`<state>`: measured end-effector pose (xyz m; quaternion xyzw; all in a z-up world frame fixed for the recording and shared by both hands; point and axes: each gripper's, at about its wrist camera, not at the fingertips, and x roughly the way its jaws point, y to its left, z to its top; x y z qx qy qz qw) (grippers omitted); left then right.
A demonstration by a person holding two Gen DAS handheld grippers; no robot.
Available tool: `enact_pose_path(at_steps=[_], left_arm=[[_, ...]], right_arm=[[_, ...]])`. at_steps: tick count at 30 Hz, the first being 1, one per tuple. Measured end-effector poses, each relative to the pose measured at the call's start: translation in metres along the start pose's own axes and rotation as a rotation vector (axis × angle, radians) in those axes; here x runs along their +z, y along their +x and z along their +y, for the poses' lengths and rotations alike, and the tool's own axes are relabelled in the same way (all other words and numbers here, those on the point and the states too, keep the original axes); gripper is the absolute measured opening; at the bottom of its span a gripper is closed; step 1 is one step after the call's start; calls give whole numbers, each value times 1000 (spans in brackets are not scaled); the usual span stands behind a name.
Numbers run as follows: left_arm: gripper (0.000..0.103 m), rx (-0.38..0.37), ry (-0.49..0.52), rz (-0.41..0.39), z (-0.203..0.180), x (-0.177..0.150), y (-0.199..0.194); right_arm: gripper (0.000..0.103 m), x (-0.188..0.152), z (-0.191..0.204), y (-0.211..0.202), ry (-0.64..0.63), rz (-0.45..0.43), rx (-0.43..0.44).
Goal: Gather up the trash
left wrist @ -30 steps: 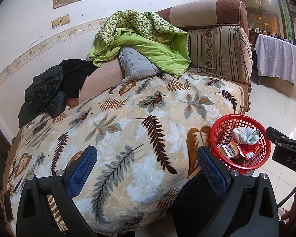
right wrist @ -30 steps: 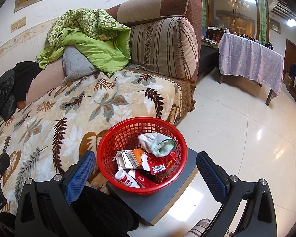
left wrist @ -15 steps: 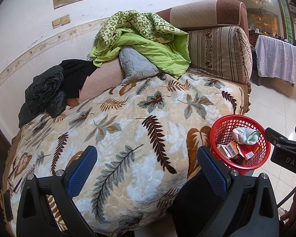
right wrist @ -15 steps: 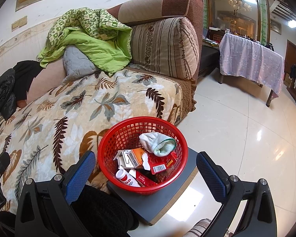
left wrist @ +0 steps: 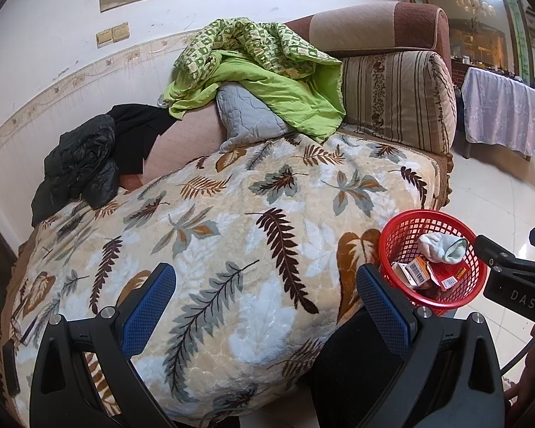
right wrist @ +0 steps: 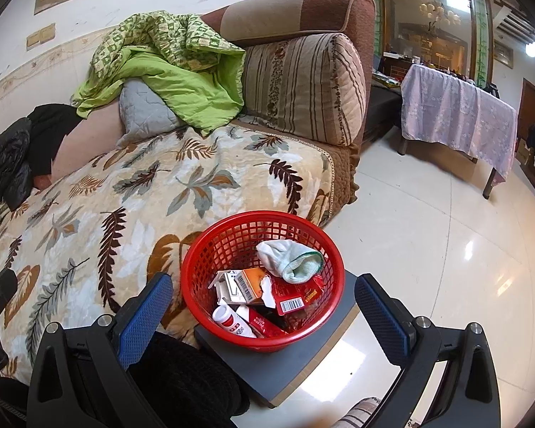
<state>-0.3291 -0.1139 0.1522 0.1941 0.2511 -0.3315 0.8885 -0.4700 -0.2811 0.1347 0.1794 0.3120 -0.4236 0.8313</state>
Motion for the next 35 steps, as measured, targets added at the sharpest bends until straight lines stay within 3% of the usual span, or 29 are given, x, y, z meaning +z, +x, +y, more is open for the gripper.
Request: enact_pose_path(at_steps=[5, 9, 14, 18, 23, 27, 32, 33, 35], left_arm=[[101, 15, -40, 26, 8, 1, 7], [101, 74, -142, 69, 44, -3, 23], [101, 174, -316, 159, 112, -19, 50], [101, 261, -462, 249, 173, -40, 75], [101, 396, -491, 348, 218, -58, 114], [101, 313, -515, 435, 236, -63, 158], [101, 192, -538, 505, 247, -72, 216], [101, 186, -536, 517, 249, -75, 226], [101, 255, -467, 484, 253, -73, 237]], right_arm=[[103, 9, 12, 5, -50, -14, 75], [103, 28, 42, 14, -149, -17, 148], [103, 50, 112, 37, -280, -12, 250], [103, 54, 187, 68, -384, 50, 331], [103, 46, 266, 122, -433, 137, 362], [102, 37, 319, 178, -439, 216, 344], [102, 33, 350, 222, -393, 261, 313], [102, 32, 354, 227, -385, 242, 298], [102, 29, 363, 240, -397, 263, 261]])
